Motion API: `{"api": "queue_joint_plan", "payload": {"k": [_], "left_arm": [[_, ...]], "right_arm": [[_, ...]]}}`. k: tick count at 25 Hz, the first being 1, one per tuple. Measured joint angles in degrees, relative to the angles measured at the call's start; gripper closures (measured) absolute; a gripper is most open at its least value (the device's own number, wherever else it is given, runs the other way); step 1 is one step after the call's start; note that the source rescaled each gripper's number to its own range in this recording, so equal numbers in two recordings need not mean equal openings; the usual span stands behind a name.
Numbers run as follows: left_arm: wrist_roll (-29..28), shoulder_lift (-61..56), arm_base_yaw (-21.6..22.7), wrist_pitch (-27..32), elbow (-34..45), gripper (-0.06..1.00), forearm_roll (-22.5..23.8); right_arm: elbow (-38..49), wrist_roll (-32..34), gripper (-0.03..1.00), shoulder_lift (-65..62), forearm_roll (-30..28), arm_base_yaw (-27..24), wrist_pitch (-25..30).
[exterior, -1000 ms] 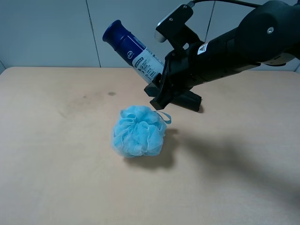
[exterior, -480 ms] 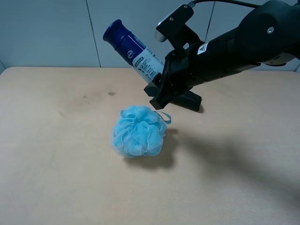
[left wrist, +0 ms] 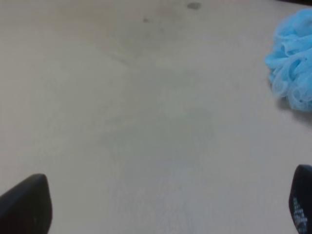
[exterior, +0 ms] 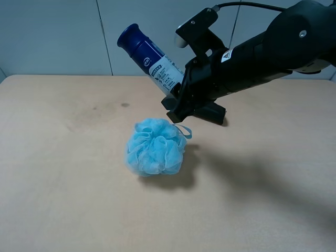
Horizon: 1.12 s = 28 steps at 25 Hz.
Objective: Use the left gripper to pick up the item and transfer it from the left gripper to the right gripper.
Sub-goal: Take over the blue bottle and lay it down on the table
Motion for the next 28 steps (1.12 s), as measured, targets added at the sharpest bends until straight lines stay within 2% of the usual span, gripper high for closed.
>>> {"api": "queue_joint_plan", "payload": {"k": [2,3,5,12,14,17,23,28], "left_arm": [[0.0,0.0,0.0,0.0,0.0,0.00,0.0],[0.0,0.0,0.2,0.0,0.0,0.00,0.0],[-0.1,0.0,2.0,0.0,0.0,0.00,0.0],[-0.1,0.0,15.9,0.0,0.0,0.00,0.1],[-0.1,0.0,18.9,0.0,0.0,0.00,0.1],[-0.1,0.0,21.1,0.0,0.0,0.00,0.1],[-0.1,0.0,21.2,0.0,0.0,0.00,0.1],[-0.1,0.0,21.2,0.0,0.0,0.00,0.1]], "right_arm": [[-0.7,1.3,0.96,0.0,0.0,0.0,2.1],[-2.4,3.2,0.96,0.0,-0.3,0.0,4.8],[-4.4,6.0,0.96,0.0,-1.1,0.0,7.2],[-7.7,18.6,0.96,0.0,-7.0,-1.6,13.6],[-7.8,21.0,0.96,0.0,-7.6,-3.9,15.4],[-7.9,23.2,0.96,0.0,-7.8,-8.3,17.0],[-7.7,23.9,0.96,0.0,-8.0,-18.8,17.4],[-3.1,23.4,0.96,0.0,-8.2,-29.6,16.4]]}}
